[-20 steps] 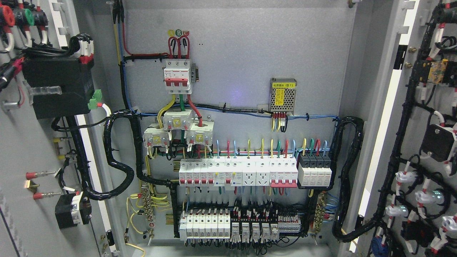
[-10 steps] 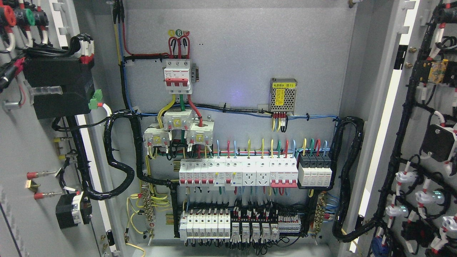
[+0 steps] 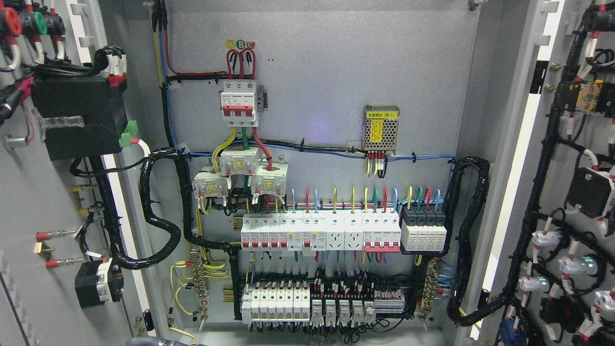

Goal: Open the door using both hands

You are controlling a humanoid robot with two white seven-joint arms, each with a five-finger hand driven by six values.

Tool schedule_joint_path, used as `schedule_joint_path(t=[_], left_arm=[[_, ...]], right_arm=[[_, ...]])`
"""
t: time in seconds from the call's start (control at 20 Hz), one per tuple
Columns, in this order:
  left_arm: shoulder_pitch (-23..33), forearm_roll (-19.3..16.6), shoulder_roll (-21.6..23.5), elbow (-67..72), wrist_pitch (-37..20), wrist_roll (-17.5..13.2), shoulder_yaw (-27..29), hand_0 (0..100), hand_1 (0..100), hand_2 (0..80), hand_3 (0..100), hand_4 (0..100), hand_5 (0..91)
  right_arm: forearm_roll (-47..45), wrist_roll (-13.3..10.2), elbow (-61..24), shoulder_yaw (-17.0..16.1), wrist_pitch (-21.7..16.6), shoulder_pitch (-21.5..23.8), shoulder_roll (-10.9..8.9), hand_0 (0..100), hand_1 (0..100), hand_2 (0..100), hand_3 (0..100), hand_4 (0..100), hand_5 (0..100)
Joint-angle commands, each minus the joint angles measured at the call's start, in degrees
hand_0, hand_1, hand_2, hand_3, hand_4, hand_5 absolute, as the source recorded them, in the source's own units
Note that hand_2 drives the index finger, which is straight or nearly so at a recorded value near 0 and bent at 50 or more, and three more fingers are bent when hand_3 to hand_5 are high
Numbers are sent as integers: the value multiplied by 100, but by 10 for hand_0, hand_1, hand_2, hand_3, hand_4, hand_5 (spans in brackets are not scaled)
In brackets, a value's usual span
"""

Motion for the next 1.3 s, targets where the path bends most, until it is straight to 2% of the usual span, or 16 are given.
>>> schedule_joint_path(t=[0.0, 0.1, 0.15, 0.35, 0.45, 0.55, 0.7, 0.85, 1.0, 1.1, 1.25], left_arm=[[840, 567, 207, -3048, -163, 0, -1012, 120, 389, 0, 0, 0, 0], [1139, 1006, 418, -3821, -173, 8, -1444, 120, 389, 0, 0, 0, 0], [1245, 1095, 479, -4199, -146, 8, -1489, 120, 389, 0, 0, 0, 0], [1693, 1131, 725, -5649, -93, 8, -1515, 120, 389, 0, 0, 0, 0], [1913, 1149, 831, -6353, -85, 8, -1551, 120, 389, 0, 0, 0, 0], [2133, 1158, 910, -6942, -85, 8, -1612, 120, 389, 0, 0, 0, 0], [2361, 1158, 946, -7654, -111, 0, -1665, 120, 389, 0, 0, 0, 0], [2564, 1158, 955, -8235, -164, 0, -1700, 120, 389, 0, 0, 0, 0], [2652, 1192, 990, -8666, -242, 0, -1718, 120, 389, 0, 0, 0, 0], [2661, 1402, 1033, -8860, -479, 0, -1727, 120, 389, 0, 0, 0, 0], [2661, 1685, 1366, -9001, -866, 0, -1849, 120, 389, 0, 0, 0, 0]], right_arm=[[-3, -286, 136, -827, -79, 302, -130, 120, 389, 0, 0, 0, 0], [-3, -349, 127, -924, -333, 504, -253, 120, 389, 0, 0, 0, 0], [-3, -349, 118, -933, -499, 601, -323, 120, 389, 0, 0, 0, 0], [-3, -358, 66, -1030, -1404, 1084, -745, 120, 389, 0, 0, 0, 0], [-3, -384, -127, -1065, -1660, 1374, -973, 120, 389, 0, 0, 0, 0], [-3, -567, -434, -1170, -1784, 1673, -1158, 120, 389, 0, 0, 0, 0], [6, -963, -803, -1433, -1854, 2042, -1238, 120, 389, 0, 0, 0, 0], [6, -999, -1190, -1688, -1933, 2359, -1352, 120, 389, 0, 0, 0, 0], [6, -1008, -1550, -1733, -2240, 2544, -1466, 120, 389, 0, 0, 0, 0], [6, -1008, -1840, -1742, -2381, 2737, -1537, 120, 389, 0, 0, 0, 0], [76, -1017, -2157, -1803, -2513, 3036, -1651, 120, 389, 0, 0, 0, 0]])
